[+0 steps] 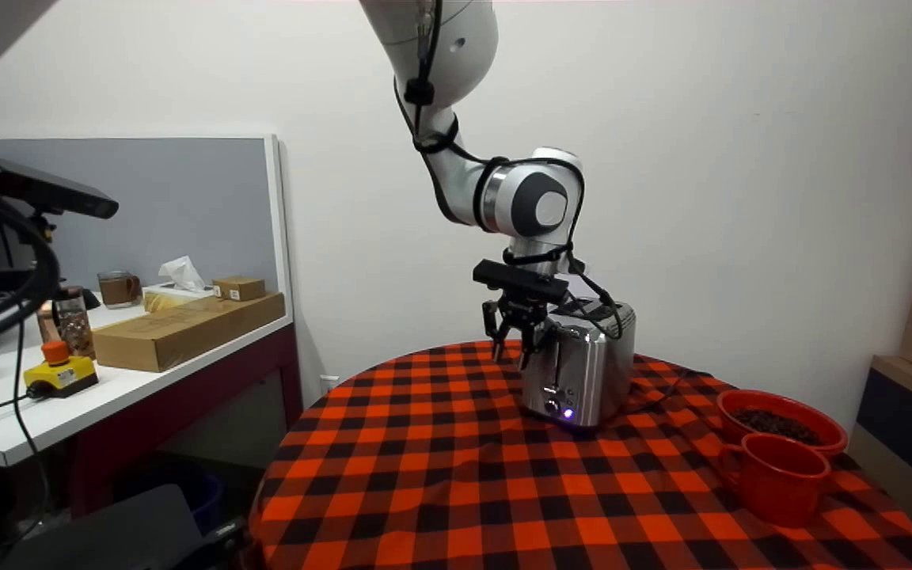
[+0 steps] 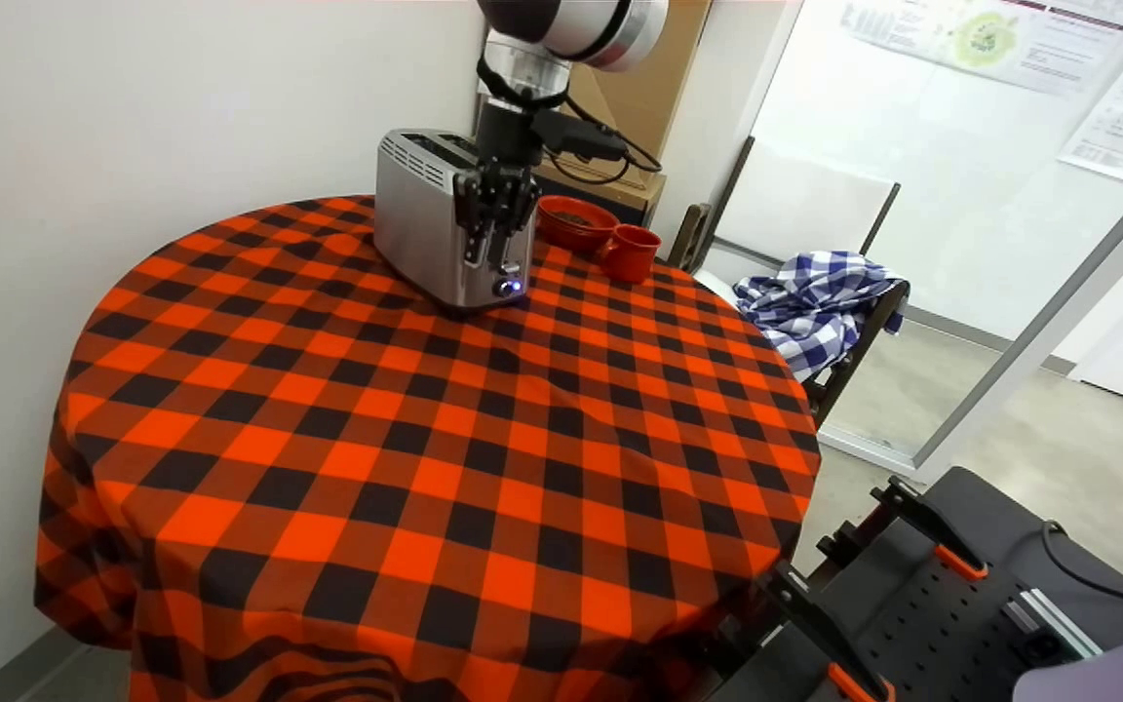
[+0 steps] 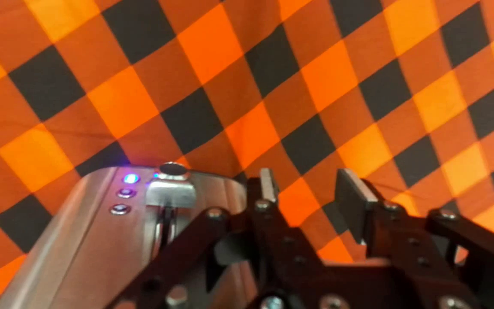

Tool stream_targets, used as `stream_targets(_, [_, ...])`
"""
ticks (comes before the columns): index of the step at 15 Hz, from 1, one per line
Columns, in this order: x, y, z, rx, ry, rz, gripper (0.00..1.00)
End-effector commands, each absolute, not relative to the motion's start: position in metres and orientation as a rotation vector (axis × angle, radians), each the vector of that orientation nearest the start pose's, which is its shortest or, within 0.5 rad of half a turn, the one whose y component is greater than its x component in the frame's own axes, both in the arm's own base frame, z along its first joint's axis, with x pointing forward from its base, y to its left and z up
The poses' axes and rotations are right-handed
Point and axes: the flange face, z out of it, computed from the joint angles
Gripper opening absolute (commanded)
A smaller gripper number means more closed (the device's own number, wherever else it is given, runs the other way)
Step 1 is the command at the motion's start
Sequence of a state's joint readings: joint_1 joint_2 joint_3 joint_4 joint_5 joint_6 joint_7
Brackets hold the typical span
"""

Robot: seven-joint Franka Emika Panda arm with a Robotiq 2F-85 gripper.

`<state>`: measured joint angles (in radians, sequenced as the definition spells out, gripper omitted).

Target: Push the lever on the silver toaster downwards

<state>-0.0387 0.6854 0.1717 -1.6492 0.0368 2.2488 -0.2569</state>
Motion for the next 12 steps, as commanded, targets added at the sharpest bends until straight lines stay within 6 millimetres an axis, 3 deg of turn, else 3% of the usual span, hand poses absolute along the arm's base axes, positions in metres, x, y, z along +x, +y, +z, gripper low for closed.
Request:
stream_targets(1, [0.647,0.072,0.254,-2.855,-0.509,0.229,0.76])
stream_targets(4, [0.62,0.058,0.285,-2.915,-0.508,0.29,0.97])
stream_targets(5, [0.613,0.055,0.292,-2.943,-0.499,0.282,1.0])
stream_targets(12, [0.549,0.03,0.34,-3.191,-0.381,0.166,1.0])
